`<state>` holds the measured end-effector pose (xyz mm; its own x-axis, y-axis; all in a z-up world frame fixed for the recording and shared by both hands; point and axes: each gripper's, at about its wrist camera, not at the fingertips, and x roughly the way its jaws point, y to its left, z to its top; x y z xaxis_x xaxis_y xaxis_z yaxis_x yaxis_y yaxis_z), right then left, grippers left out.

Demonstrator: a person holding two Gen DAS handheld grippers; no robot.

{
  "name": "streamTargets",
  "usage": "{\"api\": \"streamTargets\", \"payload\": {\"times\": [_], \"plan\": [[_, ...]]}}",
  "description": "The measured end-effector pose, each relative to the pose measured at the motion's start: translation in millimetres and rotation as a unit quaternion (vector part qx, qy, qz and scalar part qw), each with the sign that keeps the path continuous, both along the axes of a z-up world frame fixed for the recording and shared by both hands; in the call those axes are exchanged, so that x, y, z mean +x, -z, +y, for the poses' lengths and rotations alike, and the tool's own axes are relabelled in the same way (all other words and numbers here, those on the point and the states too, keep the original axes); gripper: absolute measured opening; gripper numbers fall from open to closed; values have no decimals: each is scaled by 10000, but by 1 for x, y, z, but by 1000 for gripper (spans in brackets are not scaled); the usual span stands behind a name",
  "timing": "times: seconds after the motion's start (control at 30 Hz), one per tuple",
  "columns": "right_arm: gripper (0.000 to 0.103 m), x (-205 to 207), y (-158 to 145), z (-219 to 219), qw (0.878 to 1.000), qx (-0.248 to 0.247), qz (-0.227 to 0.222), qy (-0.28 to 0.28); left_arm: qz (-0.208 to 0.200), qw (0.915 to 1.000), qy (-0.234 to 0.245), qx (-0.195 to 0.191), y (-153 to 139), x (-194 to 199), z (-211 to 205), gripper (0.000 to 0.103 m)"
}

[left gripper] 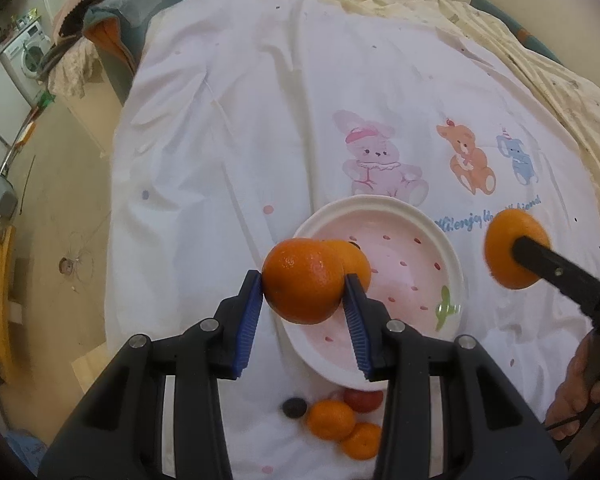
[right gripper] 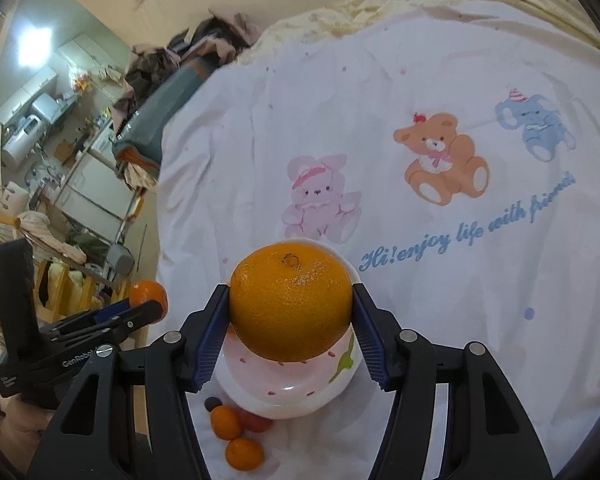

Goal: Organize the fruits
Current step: 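Carry the mandarin and orange over the pink plate with both grippers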

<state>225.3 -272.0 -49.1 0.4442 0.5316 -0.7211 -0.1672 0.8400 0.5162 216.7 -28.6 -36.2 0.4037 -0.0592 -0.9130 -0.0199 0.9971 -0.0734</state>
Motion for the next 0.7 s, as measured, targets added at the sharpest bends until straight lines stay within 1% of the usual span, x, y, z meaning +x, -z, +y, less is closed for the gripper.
{"api": "streamTargets", "payload": {"times": [0.13, 0.27, 0.43, 0.63, 0.7], "plan": [[62, 16, 21, 18, 9994, -171, 205, -220, 152, 9997, -87, -156, 12, 8, 4, 37], [62, 31, 45, 33, 9977, -347, 436, -391, 219, 9994, -152, -235, 18, 13, 9, 37], [62, 48, 73, 48, 9950, -243, 828, -507, 348, 9988, -180, -305, 25, 15, 12, 37], [64, 53, 92, 53, 9921, -254, 1121, -497, 416, 9984, -228, -318, 29, 19, 15, 37], [65, 53, 94, 50, 9921, -182, 1148, -468, 441, 9982, -240, -325, 31, 20, 16, 37]]}}
